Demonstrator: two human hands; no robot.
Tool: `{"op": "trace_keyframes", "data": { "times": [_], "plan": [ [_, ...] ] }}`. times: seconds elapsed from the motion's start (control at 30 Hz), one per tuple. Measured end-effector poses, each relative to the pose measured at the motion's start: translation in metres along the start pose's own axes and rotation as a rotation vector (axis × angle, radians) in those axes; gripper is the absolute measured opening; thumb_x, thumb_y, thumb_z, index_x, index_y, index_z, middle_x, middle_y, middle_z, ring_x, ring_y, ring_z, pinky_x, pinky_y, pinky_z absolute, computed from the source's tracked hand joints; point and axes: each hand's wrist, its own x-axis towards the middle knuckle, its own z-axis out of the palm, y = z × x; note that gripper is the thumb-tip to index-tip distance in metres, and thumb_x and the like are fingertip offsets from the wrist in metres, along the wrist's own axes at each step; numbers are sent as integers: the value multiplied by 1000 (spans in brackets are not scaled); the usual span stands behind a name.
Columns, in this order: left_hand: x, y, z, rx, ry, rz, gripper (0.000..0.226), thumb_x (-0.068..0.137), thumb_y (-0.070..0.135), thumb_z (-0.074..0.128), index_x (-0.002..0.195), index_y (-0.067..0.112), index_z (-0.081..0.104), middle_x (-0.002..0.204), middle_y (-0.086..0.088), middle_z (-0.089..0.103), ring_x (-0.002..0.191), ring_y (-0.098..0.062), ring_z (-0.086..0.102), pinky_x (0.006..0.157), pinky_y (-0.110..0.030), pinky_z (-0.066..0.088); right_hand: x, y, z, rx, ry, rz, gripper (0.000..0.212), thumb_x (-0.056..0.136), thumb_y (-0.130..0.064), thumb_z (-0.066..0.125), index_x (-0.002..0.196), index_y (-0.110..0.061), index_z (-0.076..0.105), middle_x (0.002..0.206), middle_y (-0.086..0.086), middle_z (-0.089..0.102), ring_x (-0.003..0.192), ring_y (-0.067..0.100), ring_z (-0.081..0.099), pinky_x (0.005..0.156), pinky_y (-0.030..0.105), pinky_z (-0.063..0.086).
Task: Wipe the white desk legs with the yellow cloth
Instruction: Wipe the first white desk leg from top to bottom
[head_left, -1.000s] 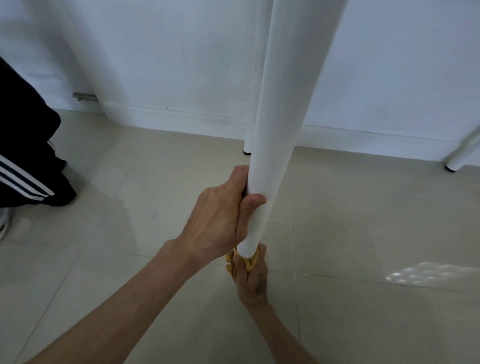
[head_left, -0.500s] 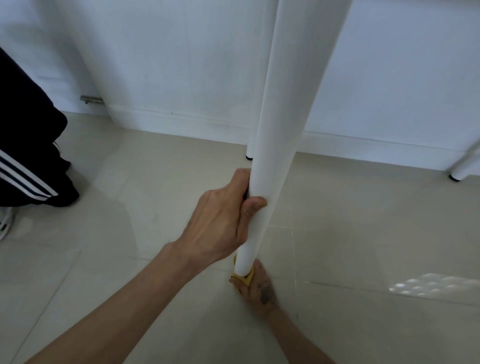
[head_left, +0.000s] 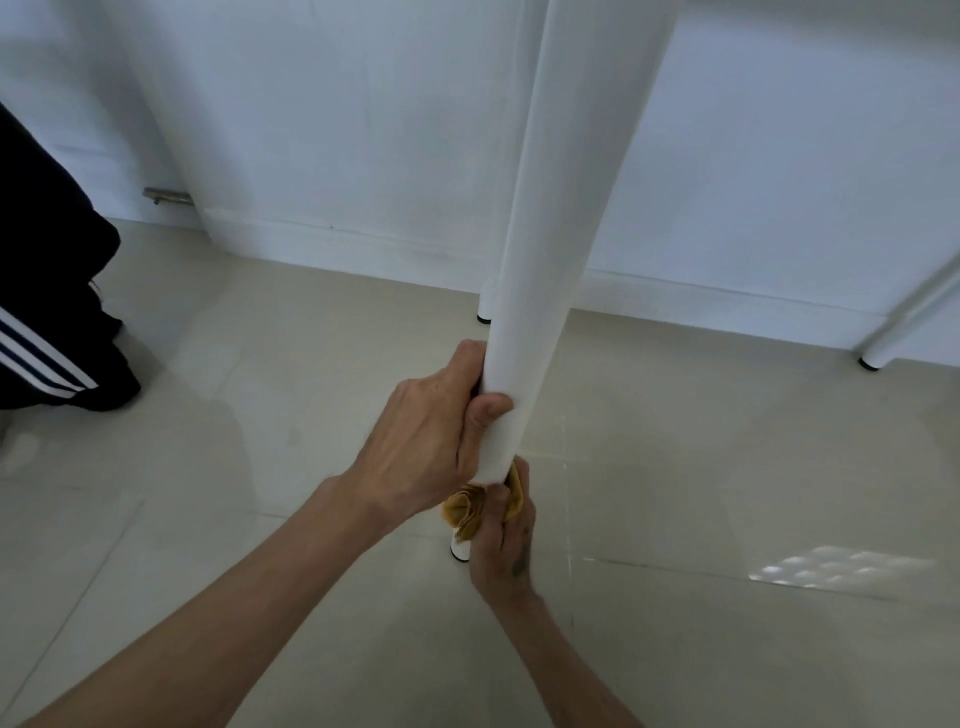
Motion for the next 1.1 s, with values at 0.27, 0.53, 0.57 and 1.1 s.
{"op": "trace_keyframes", "data": {
  "times": [0.27,0.53,0.57,1.1],
  "plan": [
    [-3,-3,6,-16,31,-12,56,94,68,10,109,24,41,74,3,56,51,-16,54,43,-34,47,-3,0,6,252,228,579,37,103,-49,37,81,-28,57,91,1,63,82,14,62,62,17,48],
    [-4,2,0,46,102,40,45,101,56,22,106,20,48,75,13,49,52,4,45,49,-6,34,29,-53,7,370,281,385,46,106,-34,40,89,4,59,78,16,53,57,9,57,45,17,47],
    [-4,2,0,65,144,73,43,103,50,28,105,16,53,73,13,49,53,2,43,50,-7,34,30,-51,6,344,276,356,43,107,-32,39,88,1,59,80,14,53,61,9,58,47,13,47],
    [-9,29,-25,-13,162,-25,30,96,26,49,125,23,50,73,8,68,58,-5,64,56,-31,57,38,-106,3,376,198,309,52,102,-51,42,82,-7,61,77,11,58,62,13,58,55,26,48]
  ]
}}
